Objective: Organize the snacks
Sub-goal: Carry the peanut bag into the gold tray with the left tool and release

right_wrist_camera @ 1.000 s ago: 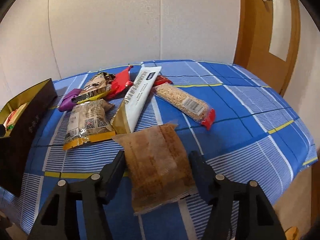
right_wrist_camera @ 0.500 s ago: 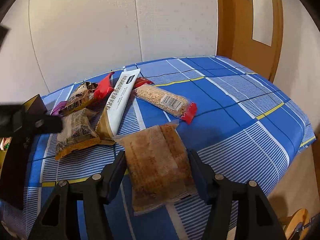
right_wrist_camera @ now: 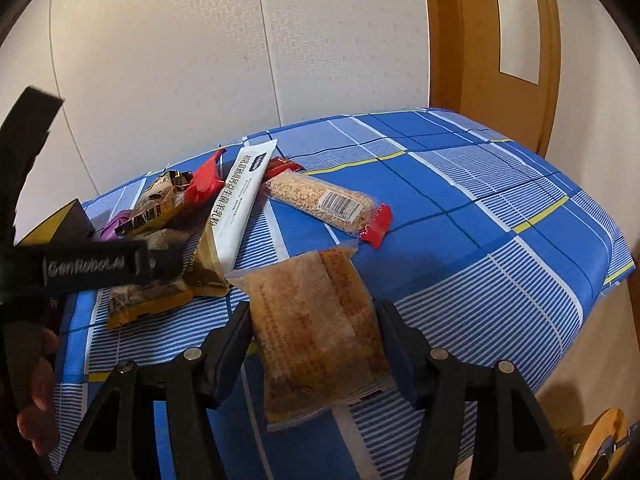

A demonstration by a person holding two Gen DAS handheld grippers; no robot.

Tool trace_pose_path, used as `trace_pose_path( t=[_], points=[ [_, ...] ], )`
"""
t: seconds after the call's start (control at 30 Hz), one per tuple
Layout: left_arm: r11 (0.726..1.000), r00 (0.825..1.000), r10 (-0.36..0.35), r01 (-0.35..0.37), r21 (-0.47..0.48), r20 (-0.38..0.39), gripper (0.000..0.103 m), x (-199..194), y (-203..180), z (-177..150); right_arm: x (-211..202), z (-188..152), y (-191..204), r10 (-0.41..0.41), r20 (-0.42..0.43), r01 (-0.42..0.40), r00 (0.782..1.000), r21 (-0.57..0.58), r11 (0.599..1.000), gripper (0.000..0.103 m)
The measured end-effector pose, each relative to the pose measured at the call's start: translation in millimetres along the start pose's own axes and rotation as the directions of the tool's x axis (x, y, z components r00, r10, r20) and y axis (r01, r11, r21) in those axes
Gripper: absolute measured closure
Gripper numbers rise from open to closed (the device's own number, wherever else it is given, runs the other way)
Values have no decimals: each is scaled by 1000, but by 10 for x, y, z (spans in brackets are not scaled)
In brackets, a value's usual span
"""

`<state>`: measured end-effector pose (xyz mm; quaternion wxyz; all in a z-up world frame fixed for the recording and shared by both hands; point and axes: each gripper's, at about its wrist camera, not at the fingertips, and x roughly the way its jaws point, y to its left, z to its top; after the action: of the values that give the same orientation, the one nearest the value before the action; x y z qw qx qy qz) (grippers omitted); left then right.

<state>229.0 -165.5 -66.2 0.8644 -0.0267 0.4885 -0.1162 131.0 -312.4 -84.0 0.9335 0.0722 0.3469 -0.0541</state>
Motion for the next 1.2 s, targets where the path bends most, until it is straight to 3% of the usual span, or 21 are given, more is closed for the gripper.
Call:
trace_pose_path(
  t=[0.17,0.23,0.27,0.47,0.53,0.77,0.87,1.1,1.2],
  points=[
    [999,1000,-10,9,41,27,36,-39,26,-80,-6,-5,-7,4,3,-4,1000,4,1000,39],
    [998,999,2,-4,57,33,40,-61,27,-118,-4,-9,5,-1,5,1,1000,-5,1000,39],
    [998,999,5,-7,60,38,47,-74,32,-136,-5,-10,10,-4,6,4,1000,-11,1000,39],
    [999,999,-5,3,44,37,55,-177,147,-254,-12,-18,12,-8,10,8,1000,-17,1000,39],
    [999,999,-23,22,22,23,56,-220,192,-294,-13,-21,16,-11,12,11,1000,-21,1000,39],
    [995,998,-66,65,77,20,58,-359,147,-433,-19,-34,16,-16,19,16,1000,-34,999,39],
    [990,991,-130,129,54,16,58,-471,178,-471,-20,-35,15,-15,21,16,1000,-35,999,39],
    [978,980,-178,167,124,84,58,-864,178,-522,-25,-45,29,-25,28,26,999,-35,999,40],
    [976,976,-195,184,113,94,58,-974,273,-494,-29,-51,40,-33,34,35,999,-44,998,40]
  ],
)
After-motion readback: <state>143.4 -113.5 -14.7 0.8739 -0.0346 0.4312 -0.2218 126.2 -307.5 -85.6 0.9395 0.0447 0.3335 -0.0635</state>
